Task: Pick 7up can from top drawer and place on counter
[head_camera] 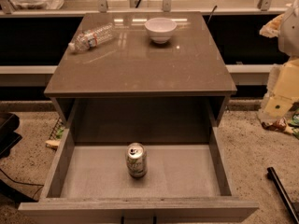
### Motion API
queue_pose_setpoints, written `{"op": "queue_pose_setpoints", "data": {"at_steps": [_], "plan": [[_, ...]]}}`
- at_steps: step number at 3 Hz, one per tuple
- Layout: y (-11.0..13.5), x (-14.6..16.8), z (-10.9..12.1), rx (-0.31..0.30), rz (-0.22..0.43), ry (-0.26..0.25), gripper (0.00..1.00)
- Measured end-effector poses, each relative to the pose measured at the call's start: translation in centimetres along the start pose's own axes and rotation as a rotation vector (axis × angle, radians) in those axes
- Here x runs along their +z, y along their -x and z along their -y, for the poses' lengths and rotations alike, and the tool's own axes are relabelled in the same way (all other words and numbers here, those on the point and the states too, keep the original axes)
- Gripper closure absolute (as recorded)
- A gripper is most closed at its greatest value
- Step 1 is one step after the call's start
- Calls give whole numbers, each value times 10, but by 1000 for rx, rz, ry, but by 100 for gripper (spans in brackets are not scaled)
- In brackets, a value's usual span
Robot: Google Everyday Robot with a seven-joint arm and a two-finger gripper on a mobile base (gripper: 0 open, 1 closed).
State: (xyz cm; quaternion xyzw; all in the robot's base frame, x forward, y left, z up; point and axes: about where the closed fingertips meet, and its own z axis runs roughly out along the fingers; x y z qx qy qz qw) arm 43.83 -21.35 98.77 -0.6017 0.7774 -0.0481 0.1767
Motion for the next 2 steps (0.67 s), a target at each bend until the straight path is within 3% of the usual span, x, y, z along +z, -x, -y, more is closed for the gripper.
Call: {"op": "queue_pose_setpoints", "data": {"at_steps": [1,2], "plan": [[0,0,0,0,0,0,0],[6,11,-6,10,76,7,0]]}}
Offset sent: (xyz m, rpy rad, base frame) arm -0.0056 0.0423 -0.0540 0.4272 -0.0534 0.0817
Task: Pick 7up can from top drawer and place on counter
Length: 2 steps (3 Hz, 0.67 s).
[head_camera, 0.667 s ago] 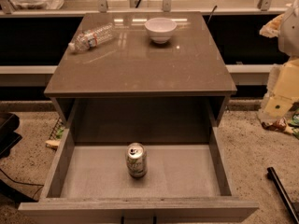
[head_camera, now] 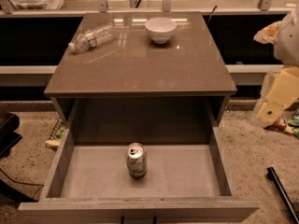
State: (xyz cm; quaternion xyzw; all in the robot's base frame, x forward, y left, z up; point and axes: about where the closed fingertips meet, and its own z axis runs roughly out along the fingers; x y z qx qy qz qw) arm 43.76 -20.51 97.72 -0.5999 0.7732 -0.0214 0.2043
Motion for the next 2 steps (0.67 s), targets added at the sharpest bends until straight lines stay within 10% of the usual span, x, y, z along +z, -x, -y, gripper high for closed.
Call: {"op": "queue_pose_setpoints", "data": {"at_steps": [1,2], "plan": [[1,55,-26,1,171,57,0],[12,159,-65,34,476,144,0]]}}
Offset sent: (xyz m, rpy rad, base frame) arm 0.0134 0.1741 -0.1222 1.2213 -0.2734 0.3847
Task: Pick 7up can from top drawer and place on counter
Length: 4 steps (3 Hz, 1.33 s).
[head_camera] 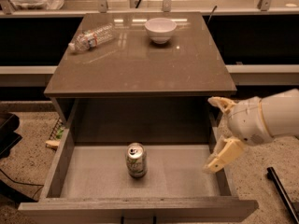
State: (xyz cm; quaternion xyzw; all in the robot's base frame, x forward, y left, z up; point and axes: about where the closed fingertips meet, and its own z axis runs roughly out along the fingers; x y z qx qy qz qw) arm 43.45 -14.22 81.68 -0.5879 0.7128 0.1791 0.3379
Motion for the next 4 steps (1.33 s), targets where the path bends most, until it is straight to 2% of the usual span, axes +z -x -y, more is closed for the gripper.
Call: {"op": "queue_pose_setpoints", "data": {"at_steps": [1,2,3,4], "plan": [[14,45,4,15,301,-13,0],[93,72,2,-72,657,6,0],[108,74,-6,-114,674,20,0],[97,86,-7,-87,579,16,0]]}}
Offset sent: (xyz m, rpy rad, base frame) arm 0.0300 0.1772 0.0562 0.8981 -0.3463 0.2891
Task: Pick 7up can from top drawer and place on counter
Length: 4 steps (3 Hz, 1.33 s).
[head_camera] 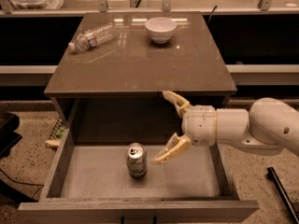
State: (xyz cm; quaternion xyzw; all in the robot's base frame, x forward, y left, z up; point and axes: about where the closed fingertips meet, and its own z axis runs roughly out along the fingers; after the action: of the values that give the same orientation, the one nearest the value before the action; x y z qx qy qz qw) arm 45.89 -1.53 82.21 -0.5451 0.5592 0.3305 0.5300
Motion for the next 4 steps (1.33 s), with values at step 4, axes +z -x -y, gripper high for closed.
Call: {"op": "queue_pose_setpoints", "data": {"at_steps": [4], "plan": [[-124,89,-49,130,-118,78,18]]}}
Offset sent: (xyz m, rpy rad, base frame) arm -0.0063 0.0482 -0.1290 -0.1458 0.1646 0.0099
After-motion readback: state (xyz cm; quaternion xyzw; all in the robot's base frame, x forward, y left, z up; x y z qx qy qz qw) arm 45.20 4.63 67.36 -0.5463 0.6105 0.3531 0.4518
